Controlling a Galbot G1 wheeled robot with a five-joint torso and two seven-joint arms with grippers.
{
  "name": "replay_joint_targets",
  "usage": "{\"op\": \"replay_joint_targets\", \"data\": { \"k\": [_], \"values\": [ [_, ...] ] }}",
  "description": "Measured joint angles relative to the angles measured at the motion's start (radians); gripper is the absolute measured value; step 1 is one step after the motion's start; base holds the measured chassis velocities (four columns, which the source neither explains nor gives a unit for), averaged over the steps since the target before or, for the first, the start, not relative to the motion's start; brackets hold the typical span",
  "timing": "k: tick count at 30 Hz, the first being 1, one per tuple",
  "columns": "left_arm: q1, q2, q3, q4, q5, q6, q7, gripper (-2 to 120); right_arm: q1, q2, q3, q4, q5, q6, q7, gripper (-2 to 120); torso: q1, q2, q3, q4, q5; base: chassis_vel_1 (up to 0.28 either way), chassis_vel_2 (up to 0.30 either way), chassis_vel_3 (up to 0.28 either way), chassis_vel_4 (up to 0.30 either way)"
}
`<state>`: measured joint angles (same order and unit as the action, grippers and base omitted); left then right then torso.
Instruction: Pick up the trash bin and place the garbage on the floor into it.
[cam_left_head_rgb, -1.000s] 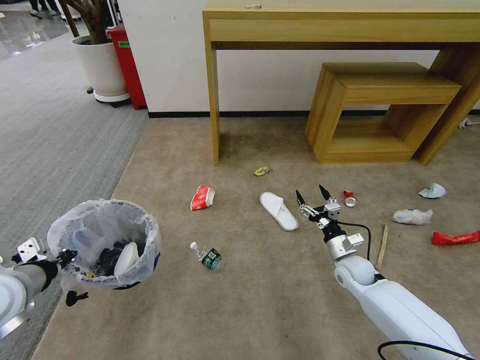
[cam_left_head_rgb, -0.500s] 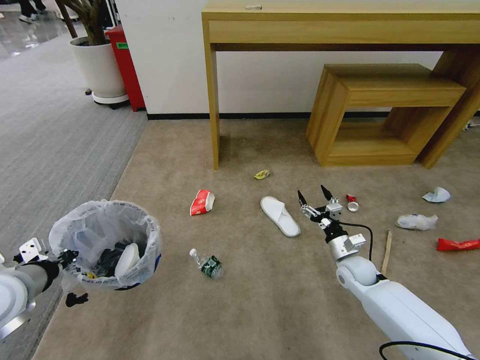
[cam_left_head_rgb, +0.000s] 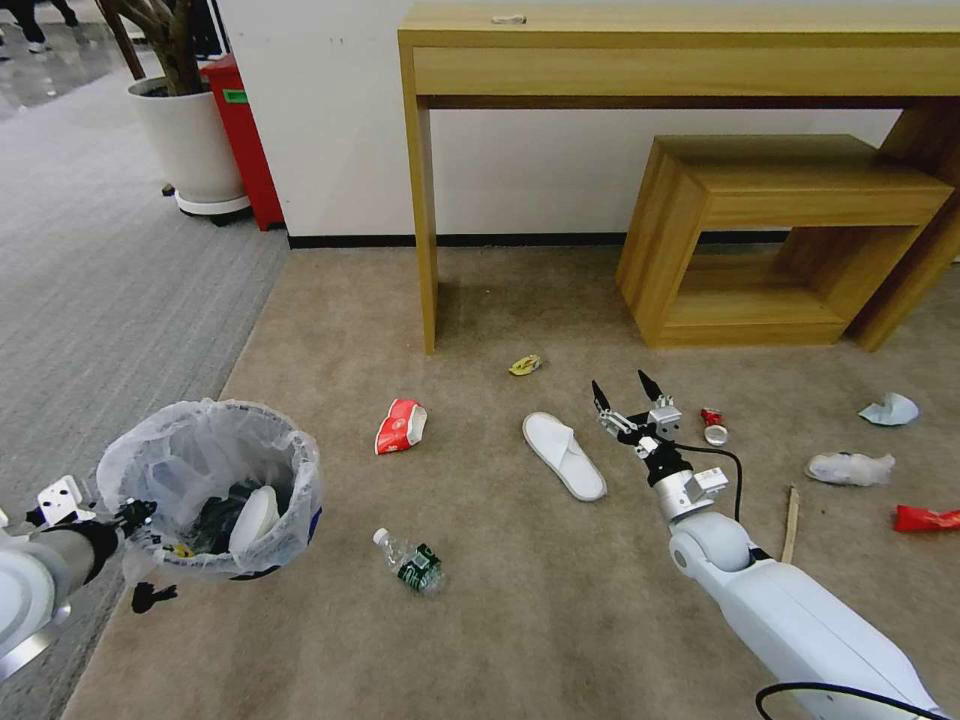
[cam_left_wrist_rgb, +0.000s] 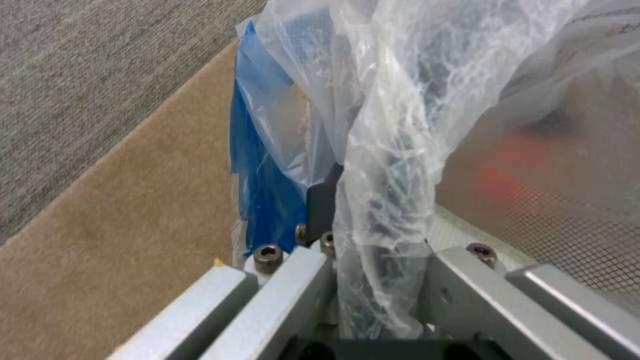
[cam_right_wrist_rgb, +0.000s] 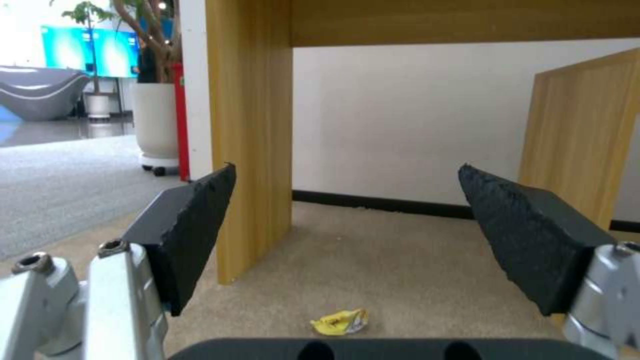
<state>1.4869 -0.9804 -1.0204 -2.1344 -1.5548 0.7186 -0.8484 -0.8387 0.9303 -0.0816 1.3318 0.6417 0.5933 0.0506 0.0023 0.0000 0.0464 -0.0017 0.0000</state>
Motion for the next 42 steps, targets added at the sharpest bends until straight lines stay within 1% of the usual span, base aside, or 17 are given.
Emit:
{"op": "replay_joint_targets", "data": {
  "k": [21, 26, 30, 32, 34, 36, 38, 39, 40, 42],
  "values": [
    [0.006, -0.006, 0.002, -0.009, 0.010, -0.003, 0.003, 0, -0.005, 0.001, 0.001, 0.005, -0.008, 0.007, 0.000, 86, 0.000, 0.000, 0.000, -0.0001, -0.0001, -0.089, 0.086, 0.089, -0.088],
    [0.006, -0.008, 0.004, -0.011, 0.013, -0.003, 0.003, 0, -0.006, 0.001, 0.001, 0.005, -0.014, 0.014, -0.001, 86, 0.000, 0.000, 0.000, 0.0002, -0.0001, -0.039, 0.055, 0.055, -0.056],
    [0.007, -0.008, 0.003, -0.013, 0.013, -0.004, 0.004, 0, -0.006, 0.002, 0.000, 0.005, -0.019, 0.018, -0.001, 86, 0.000, 0.000, 0.000, -0.0003, 0.0001, 0.000, 0.000, 0.000, 0.000],
    [0.009, -0.008, 0.002, -0.014, 0.013, -0.004, 0.004, 0, -0.006, 0.005, -0.001, 0.002, -0.025, 0.030, -0.004, 86, 0.000, 0.000, 0.000, -0.0001, -0.0001, 0.000, 0.000, 0.000, 0.000],
    [0.009, -0.006, 0.002, -0.014, 0.013, -0.004, 0.004, 0, -0.007, 0.005, -0.010, -0.001, -0.040, 0.042, -0.009, 90, 0.000, 0.000, 0.000, 0.0000, 0.0000, 0.000, 0.000, 0.000, 0.000],
    [0.008, -0.004, 0.002, -0.014, 0.012, -0.004, 0.005, 0, -0.009, 0.002, -0.019, -0.002, -0.048, 0.044, -0.014, 91, 0.000, 0.000, 0.000, 0.0000, -0.0001, 0.000, 0.000, 0.000, 0.000],
    [0.007, 0.001, 0.003, -0.012, 0.011, -0.004, 0.005, 0, -0.010, -0.010, -0.044, -0.005, -0.061, 0.053, -0.033, 93, 0.000, 0.000, 0.000, -0.0001, 0.0001, 0.000, 0.000, 0.000, 0.000],
    [0.007, 0.004, 0.006, -0.009, 0.012, -0.004, 0.005, 0, -0.010, -0.021, -0.068, -0.007, -0.066, 0.064, -0.060, 95, 0.000, 0.000, 0.000, -0.0001, -0.0001, 0.000, 0.000, 0.000, 0.000],
    [0.007, 0.004, 0.006, -0.009, 0.012, -0.004, 0.005, 0, -0.010, -0.021, -0.068, -0.007, -0.066, 0.064, -0.060, 95, 0.000, 0.000, 0.000, -0.0001, -0.0001, 0.000, 0.000, 0.000, 0.000],
    [0.007, 0.007, 0.014, -0.003, 0.015, -0.004, 0.006, 0, -0.010, -0.040, -0.111, -0.008, -0.067, 0.082, -0.118, 97, 0.000, 0.000, 0.000, -0.0001, 0.0000, 0.000, 0.000, 0.000, 0.000]
  ]
}}
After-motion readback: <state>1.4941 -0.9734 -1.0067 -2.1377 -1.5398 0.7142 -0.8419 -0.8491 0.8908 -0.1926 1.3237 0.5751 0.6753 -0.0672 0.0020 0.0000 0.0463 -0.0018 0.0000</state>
